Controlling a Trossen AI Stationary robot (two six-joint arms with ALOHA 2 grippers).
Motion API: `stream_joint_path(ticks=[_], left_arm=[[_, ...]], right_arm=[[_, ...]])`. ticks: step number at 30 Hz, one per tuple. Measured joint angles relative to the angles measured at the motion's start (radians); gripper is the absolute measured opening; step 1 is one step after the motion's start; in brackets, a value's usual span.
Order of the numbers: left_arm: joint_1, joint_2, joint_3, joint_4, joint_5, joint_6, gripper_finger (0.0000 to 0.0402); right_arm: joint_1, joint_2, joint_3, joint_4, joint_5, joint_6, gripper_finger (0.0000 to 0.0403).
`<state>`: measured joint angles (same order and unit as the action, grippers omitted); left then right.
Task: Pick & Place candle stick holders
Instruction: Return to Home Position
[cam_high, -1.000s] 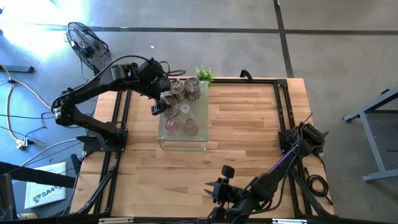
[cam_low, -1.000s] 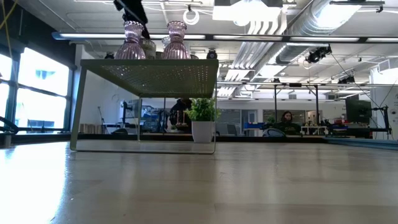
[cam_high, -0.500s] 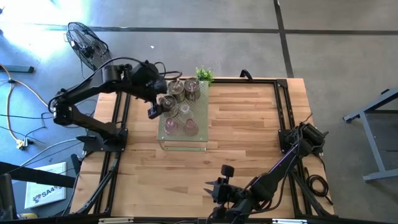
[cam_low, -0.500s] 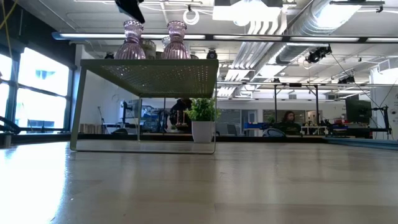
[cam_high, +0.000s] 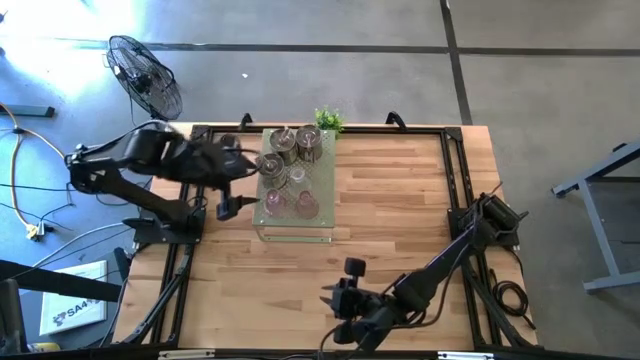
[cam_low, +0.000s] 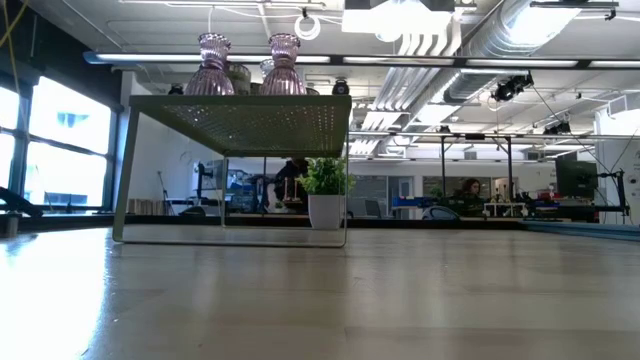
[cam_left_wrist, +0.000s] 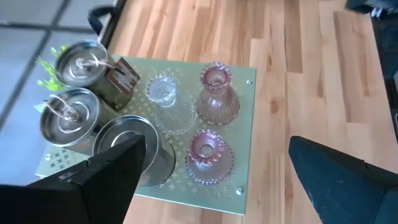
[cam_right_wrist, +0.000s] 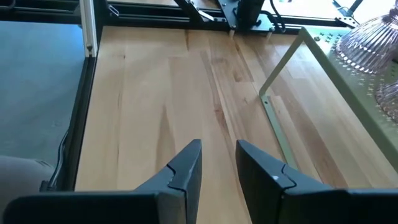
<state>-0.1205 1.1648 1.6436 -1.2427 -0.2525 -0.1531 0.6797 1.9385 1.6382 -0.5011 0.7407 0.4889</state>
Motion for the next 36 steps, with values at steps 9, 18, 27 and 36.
stream_joint_path(ticks=[9, 18, 27, 36], left_arm=[[-0.226, -0.051, -0.001, -0.068, -0.224, -0.097, 0.0277], [-0.416, -0.051, -0.002, -0.137, -0.283, -0.137, 0.0070], [-0.571, -0.177, -0.099, -0.105, -0.365, -0.147, 0.0018], [-0.580, -0.553, -0.584, 0.237, -0.320, -0.142, 0.0004]], right_arm=[[0.001, 0.000, 0.000, 0.005, 0.019, 0.002, 0.0094], [0.001, 0.000, 0.000, 0.026, 0.020, 0.003, 0.0094], [0.002, 0.000, 0.000, 0.085, 0.018, -0.096, 0.0094], [0.002, -0.026, 0.000, 0.116, -0.018, -0.192, 0.0067]])
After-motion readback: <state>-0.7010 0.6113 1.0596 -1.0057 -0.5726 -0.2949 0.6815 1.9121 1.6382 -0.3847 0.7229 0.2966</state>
